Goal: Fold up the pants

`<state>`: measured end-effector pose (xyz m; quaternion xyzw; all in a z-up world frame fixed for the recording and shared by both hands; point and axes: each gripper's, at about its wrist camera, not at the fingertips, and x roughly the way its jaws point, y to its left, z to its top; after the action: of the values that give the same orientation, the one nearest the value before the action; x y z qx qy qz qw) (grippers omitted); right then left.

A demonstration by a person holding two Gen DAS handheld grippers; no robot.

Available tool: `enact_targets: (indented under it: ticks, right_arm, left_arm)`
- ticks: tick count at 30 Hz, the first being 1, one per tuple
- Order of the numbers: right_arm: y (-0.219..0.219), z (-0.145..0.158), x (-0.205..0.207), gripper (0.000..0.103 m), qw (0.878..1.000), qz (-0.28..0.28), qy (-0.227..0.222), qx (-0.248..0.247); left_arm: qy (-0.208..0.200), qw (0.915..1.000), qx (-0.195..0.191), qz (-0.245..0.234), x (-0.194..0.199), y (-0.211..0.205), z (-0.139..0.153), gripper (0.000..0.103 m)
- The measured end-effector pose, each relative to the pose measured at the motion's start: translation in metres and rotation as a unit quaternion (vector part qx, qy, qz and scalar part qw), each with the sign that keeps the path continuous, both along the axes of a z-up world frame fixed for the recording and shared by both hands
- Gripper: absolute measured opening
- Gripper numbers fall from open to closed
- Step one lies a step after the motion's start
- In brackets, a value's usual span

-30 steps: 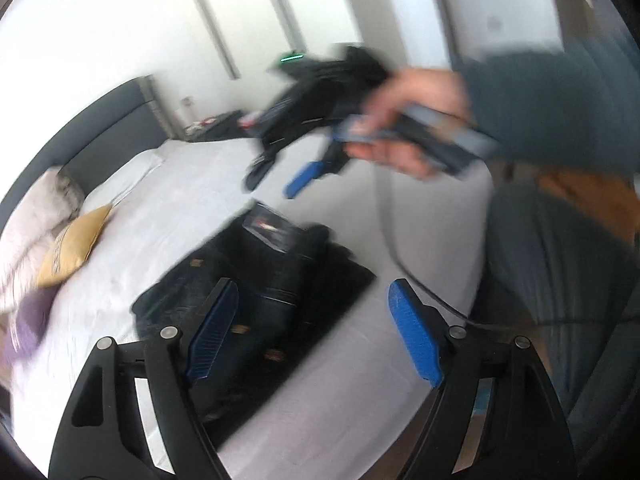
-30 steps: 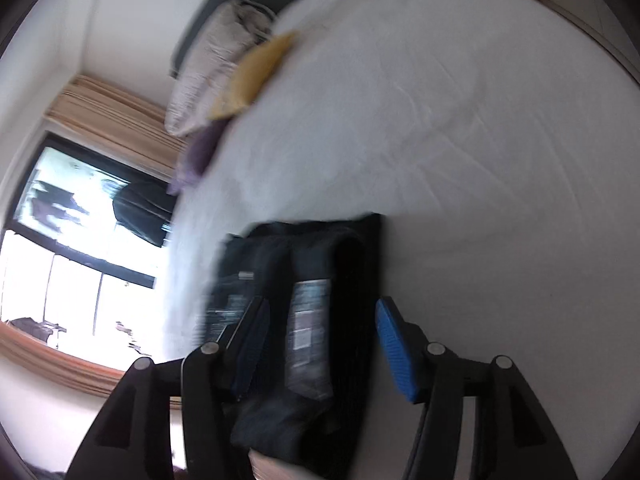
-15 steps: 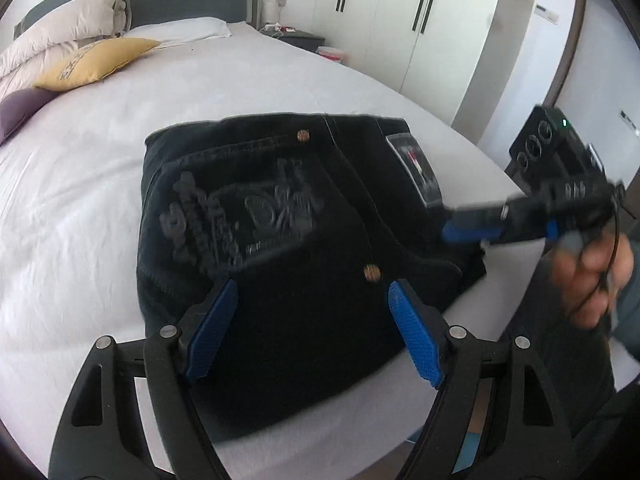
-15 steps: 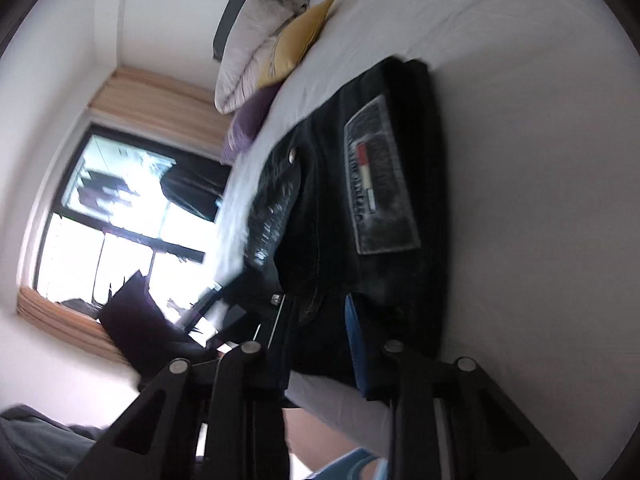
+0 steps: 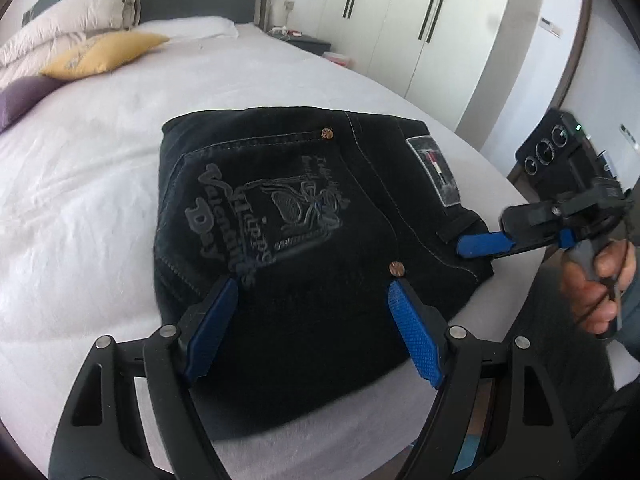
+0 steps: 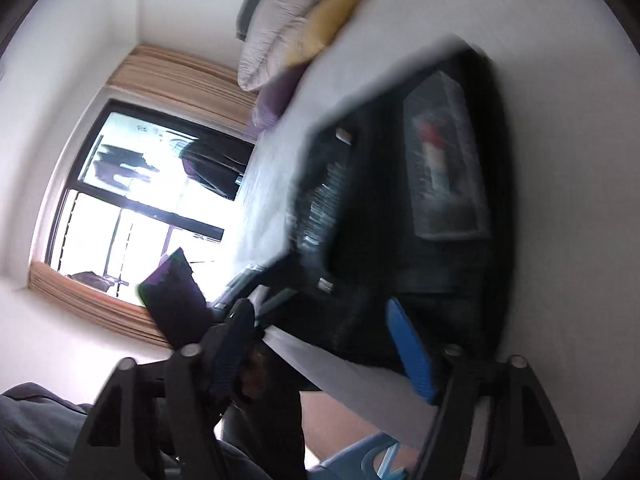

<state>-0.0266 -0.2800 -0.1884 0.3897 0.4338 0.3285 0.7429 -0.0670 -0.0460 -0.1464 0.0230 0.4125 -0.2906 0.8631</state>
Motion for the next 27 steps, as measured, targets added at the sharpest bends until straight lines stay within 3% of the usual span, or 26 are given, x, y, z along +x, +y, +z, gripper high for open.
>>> enact_targets:
  ticks: [2, 6, 10, 15, 17, 20, 27]
  right_arm:
    - [-0.014, 0.004, -0.007, 0.064, 1.000, -0.009, -0.003, 0.012]
    - [-0.046, 0.033, -0.009, 0.080, 0.999, -0.044, -0.020, -0.020]
    - [-0.057, 0.042, 0.020, 0.086, 0.996, -0.080, -0.008, -0.036]
    - [-0.054, 0.011, 0.055, 0.086, 0.995, -0.071, 0.053, -0.050]
    - [-0.054, -0.002, 0.063, 0.086, 0.993, -0.071, 0.071, -0.061]
    - [-0.048, -0.003, 0.074, 0.086, 0.994, -0.071, 0.060, -0.057]
    - [-0.024, -0.005, 0.092, 0.087, 0.993, -0.033, 0.065, -0.088]
  left_arm:
    - [-0.003, 1.0000, -0.008, 0.003, -0.005, 0.008, 0.011, 0.077]
    - [-0.027, 0.9979, -0.033, 0.048, 0.008, 0.044, 0.038, 0.077]
    - [0.008, 0.9951, -0.044, 0.088, 0.056, 0.074, 0.040, 0.077]
    - [0.109, 0.9892, -0.060, 0.077, 0.111, 0.085, 0.011, 0.077]
    - [0.125, 0.9885, -0.050, 0.068, 0.118, 0.081, -0.002, 0.077]
    - [0.150, 0.9865, -0.039, 0.052, 0.125, 0.070, -0.016, 0.077]
    - [0.174, 0.9831, -0.042, 0.037, 0.143, 0.054, -0.024, 0.077]
